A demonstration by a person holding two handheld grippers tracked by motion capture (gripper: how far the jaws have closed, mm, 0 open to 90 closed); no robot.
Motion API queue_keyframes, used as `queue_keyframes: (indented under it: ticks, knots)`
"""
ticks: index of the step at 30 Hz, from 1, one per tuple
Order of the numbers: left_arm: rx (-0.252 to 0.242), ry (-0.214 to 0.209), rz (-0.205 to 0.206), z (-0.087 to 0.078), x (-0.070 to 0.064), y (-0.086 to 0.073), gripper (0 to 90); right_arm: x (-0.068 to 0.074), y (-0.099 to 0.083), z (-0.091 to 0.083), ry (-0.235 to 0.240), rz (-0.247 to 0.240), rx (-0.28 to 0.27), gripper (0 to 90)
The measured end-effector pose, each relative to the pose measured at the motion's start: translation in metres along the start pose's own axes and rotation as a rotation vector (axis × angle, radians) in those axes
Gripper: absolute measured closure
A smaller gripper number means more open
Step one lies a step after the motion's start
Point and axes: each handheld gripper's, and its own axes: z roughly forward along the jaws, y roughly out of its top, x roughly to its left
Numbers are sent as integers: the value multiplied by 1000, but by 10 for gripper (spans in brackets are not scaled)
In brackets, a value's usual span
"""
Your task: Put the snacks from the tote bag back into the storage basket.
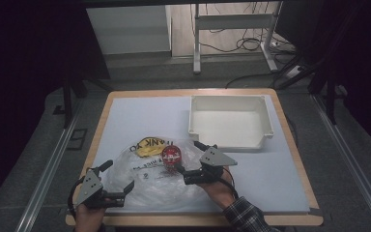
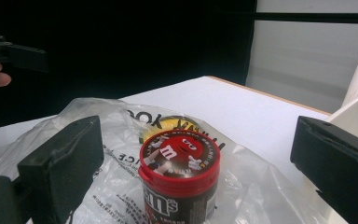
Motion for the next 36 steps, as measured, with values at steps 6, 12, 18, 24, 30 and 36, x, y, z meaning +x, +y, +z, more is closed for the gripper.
queue_keyframes:
  ticks: [6, 12, 18, 24, 30, 36]
  knots:
    - [-1, 1, -1, 0, 0, 0, 5, 6, -1, 13, 0, -12, -4, 28]
    - [-2, 2, -1, 0, 0, 0, 6, 11, -3, 25, -5, -13, -8, 32]
    - [-5, 3, -1, -1, 0, 0, 5, 14, -6, 35, -17, -14, -10, 36]
    - [-6, 4, -1, -1, 1, 0, 5, 19, -11, 44, -31, -23, -10, 42]
    - [-7, 3, 0, -1, 1, 1, 5, 21, -19, 50, -49, -21, 12, 49]
    - [-7, 3, 0, -2, 1, 1, 5, 20, -28, 54, -78, -2, 30, 68]
